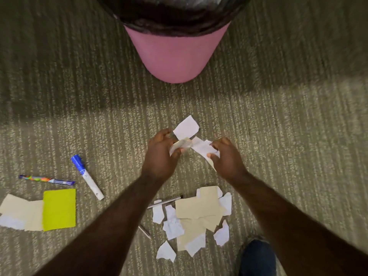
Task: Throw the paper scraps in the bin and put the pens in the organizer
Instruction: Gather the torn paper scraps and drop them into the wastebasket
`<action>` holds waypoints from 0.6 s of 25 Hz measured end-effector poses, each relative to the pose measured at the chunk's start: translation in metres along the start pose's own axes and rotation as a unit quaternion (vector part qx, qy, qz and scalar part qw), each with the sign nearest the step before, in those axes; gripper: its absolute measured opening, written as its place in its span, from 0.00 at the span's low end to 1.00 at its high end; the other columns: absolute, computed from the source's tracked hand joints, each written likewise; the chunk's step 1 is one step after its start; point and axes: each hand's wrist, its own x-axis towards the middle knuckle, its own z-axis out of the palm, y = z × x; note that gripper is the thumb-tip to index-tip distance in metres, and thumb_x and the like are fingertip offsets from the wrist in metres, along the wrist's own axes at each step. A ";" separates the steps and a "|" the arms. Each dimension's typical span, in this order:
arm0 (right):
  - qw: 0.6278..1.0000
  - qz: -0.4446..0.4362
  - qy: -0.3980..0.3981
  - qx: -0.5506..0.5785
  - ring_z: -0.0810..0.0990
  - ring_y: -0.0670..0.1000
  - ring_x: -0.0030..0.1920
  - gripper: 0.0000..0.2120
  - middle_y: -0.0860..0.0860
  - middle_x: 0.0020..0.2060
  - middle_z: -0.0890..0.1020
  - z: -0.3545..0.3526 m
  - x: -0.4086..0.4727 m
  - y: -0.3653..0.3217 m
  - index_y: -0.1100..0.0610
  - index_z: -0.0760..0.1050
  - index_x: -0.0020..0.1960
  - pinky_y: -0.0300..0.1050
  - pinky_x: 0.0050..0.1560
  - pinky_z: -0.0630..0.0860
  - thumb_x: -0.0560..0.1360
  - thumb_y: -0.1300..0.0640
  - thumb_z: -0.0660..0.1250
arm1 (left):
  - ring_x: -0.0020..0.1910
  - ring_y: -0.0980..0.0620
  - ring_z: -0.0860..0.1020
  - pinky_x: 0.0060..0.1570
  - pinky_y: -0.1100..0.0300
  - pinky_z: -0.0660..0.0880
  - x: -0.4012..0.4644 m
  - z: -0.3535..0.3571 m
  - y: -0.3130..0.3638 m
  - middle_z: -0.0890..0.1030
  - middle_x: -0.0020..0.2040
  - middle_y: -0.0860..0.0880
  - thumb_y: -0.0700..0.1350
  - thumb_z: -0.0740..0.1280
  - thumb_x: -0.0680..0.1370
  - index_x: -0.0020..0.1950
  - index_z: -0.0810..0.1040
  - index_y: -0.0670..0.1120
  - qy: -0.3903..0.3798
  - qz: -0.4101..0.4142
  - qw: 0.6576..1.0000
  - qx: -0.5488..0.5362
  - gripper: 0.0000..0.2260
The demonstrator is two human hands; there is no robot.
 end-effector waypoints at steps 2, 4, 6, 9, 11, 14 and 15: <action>0.999 -0.023 0.007 0.024 0.76 0.57 0.47 0.10 0.58 0.47 0.77 -0.003 -0.004 0.001 0.65 0.78 0.51 0.40 0.44 0.65 0.70 0.67 0.68 | 0.67 0.43 0.69 0.67 0.53 0.66 0.021 0.013 0.012 0.70 0.70 0.40 0.44 0.70 0.73 0.51 0.83 0.42 -0.010 0.018 0.999 0.046 0.10; 0.996 -0.022 0.058 0.072 0.74 0.53 0.42 0.06 0.53 0.41 0.75 -0.008 -0.016 0.000 0.64 0.77 0.46 0.38 0.40 0.61 0.69 0.69 0.68 | 0.68 0.41 0.68 0.68 0.52 0.65 0.033 0.024 0.022 0.68 0.71 0.39 0.45 0.70 0.73 0.50 0.83 0.40 -0.002 0.015 0.996 0.089 0.11; 0.988 0.010 0.106 0.109 0.74 0.50 0.40 0.06 0.48 0.39 0.75 -0.009 -0.037 0.003 0.60 0.75 0.44 0.37 0.38 0.61 0.70 0.68 0.68 | 0.67 0.41 0.68 0.67 0.51 0.66 0.037 0.034 0.025 0.70 0.70 0.41 0.46 0.69 0.73 0.51 0.82 0.40 0.012 -0.007 0.992 0.126 0.12; 0.974 0.083 0.115 0.175 0.75 0.46 0.39 0.13 0.43 0.38 0.75 0.002 -0.076 0.006 0.54 0.68 0.47 0.37 0.38 0.66 0.71 0.65 0.70 | 0.54 0.42 0.75 0.52 0.53 0.71 0.036 0.036 0.025 0.79 0.54 0.43 0.46 0.68 0.73 0.50 0.84 0.42 -0.009 0.014 0.989 0.149 0.11; 0.958 0.133 0.111 0.229 0.78 0.47 0.42 0.19 0.41 0.42 0.76 0.014 -0.101 0.005 0.52 0.66 0.53 0.38 0.42 0.72 0.70 0.65 0.71 | 0.41 0.46 0.76 0.39 0.60 0.67 0.031 0.031 0.026 0.79 0.44 0.44 0.44 0.70 0.72 0.46 0.85 0.41 0.007 0.000 0.997 0.075 0.08; 0.940 0.183 0.096 0.271 0.80 0.50 0.47 0.30 0.46 0.50 0.79 0.034 -0.131 -0.001 0.53 0.64 0.67 0.43 0.48 0.76 0.70 0.64 0.72 | 0.34 0.52 0.73 0.30 0.70 0.61 0.006 0.014 0.022 0.78 0.36 0.48 0.41 0.74 0.68 0.39 0.85 0.43 0.062 -0.019 0.997 -0.044 0.03; 0.939 0.190 0.097 0.270 0.80 0.50 0.47 0.30 0.48 0.51 0.80 0.040 -0.139 -0.005 0.54 0.64 0.68 0.43 0.48 0.76 0.70 0.64 0.72 | 0.34 0.51 0.73 0.32 0.70 0.63 -0.004 0.007 0.020 0.79 0.35 0.48 0.41 0.74 0.67 0.39 0.85 0.43 0.065 -0.013 0.996 -0.059 0.02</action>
